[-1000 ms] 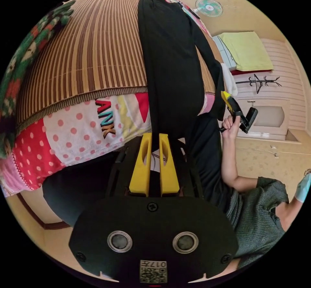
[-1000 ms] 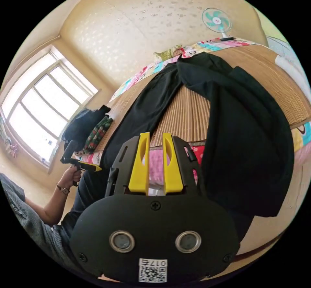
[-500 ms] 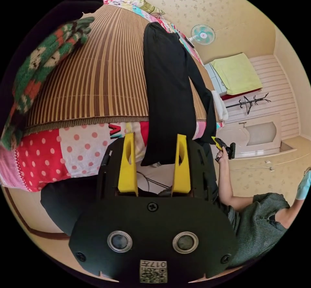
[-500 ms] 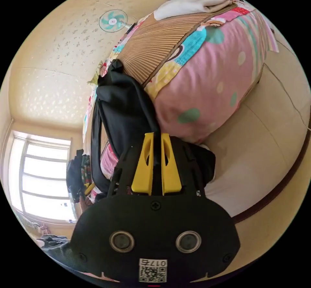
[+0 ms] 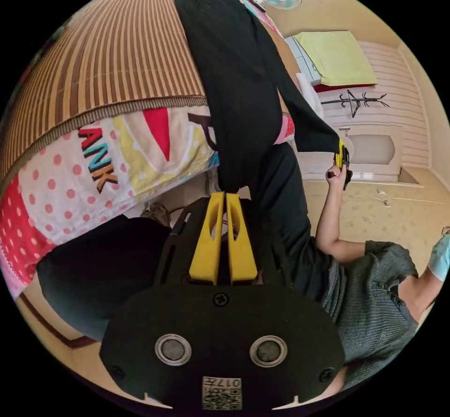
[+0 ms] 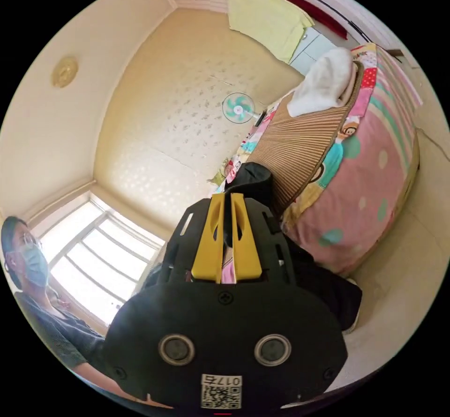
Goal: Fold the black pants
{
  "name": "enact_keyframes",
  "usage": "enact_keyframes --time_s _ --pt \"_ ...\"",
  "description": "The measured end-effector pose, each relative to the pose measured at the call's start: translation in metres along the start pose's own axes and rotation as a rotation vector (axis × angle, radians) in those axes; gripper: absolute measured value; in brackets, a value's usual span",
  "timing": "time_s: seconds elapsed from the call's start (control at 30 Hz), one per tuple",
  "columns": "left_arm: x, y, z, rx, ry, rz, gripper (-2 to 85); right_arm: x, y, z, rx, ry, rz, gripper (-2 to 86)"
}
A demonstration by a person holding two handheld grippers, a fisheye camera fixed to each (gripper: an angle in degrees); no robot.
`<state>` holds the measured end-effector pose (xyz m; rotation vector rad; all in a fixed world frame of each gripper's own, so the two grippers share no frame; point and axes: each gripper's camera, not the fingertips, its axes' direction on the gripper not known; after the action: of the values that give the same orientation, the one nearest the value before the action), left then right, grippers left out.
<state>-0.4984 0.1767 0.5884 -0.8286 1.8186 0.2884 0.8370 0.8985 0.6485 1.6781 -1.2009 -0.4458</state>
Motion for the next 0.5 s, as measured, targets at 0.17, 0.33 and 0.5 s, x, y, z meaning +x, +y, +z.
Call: enact_keyframes --time_s 0.17,0.33,0.5 --pt "0.011 0.021 -0.063 0.357 0.067 0.013 13.1 -0.082 0.015 0.098 -0.416 -0.353 -0.376 2.6" --pt "0.041 -0.024 -0.059 0.390 0.354 0.111 18.3 -0.123 0.122 0.252 -0.871 -0.420 -0.465 2.8" --pt "0.050 -0.090 0.002 0.196 0.464 0.077 22.2 -0.105 0.215 0.339 -0.986 -0.584 -0.292 3.0"
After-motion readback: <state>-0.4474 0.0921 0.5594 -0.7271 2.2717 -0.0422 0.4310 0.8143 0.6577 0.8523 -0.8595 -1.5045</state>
